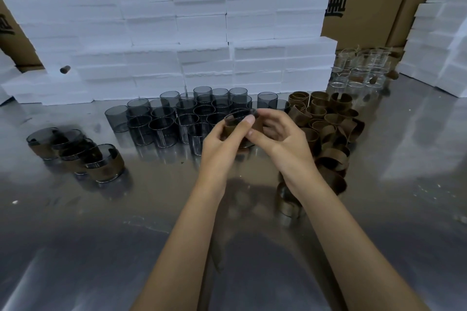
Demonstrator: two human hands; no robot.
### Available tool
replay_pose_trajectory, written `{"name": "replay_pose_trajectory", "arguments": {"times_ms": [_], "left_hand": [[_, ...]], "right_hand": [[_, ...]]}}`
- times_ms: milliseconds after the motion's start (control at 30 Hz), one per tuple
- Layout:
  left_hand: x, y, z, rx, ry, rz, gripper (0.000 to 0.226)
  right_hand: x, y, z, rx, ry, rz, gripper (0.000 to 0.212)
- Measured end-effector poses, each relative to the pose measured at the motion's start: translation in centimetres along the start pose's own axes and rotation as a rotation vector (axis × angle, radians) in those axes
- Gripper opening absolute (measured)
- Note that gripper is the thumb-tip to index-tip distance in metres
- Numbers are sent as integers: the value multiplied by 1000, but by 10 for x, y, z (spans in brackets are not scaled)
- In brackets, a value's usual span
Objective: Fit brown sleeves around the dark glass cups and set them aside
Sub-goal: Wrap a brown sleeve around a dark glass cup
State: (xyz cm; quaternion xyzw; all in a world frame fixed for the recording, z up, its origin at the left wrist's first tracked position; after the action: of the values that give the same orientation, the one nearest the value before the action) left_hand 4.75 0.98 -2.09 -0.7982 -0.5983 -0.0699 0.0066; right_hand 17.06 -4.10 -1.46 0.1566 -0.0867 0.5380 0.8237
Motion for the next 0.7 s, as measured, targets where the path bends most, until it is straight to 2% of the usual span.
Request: {"name": "replay_pose_trajectory", "arguments": {"times_ms": [67, 167, 267, 367, 433, 533, 700], "left_hand": [[3, -5, 0, -38, 7, -48, 51], [6, -17, -6, 62, 138, -315, 45], [8, -40, -12, 141, 246, -579, 57], [9, -72, -14, 190, 237, -782, 55], [8, -93, -13, 320, 162, -809, 57], [6, -122, -8, 582, 25, -702, 60], [-3, -141, -6, 966, -12, -638, 60]], "right_hand": [[-1, 0, -1, -4, 17, 48, 51], [0, 1, -1, 4, 45, 61, 55], [2, -2, -2, -42, 44, -10, 46], [3, -7, -4, -35, 60, -89, 35], [4, -8, -5, -31, 75, -116, 32], [5, -9, -6, -27, 94, -135, 29], [3, -3, -8, -51, 129, -94, 22]]}}
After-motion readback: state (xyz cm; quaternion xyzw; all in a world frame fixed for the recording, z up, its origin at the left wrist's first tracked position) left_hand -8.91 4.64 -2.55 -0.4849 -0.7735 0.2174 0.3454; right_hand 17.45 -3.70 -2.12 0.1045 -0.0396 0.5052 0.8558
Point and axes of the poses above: each hand's wrist, its own x-axis towards the middle knuckle, its own y-axis out of the palm, z = x × y, the point moved 2 cm from there along x, towards the middle knuckle, and after that the axes turned 7 degrees about x, right-handed, at the moved point
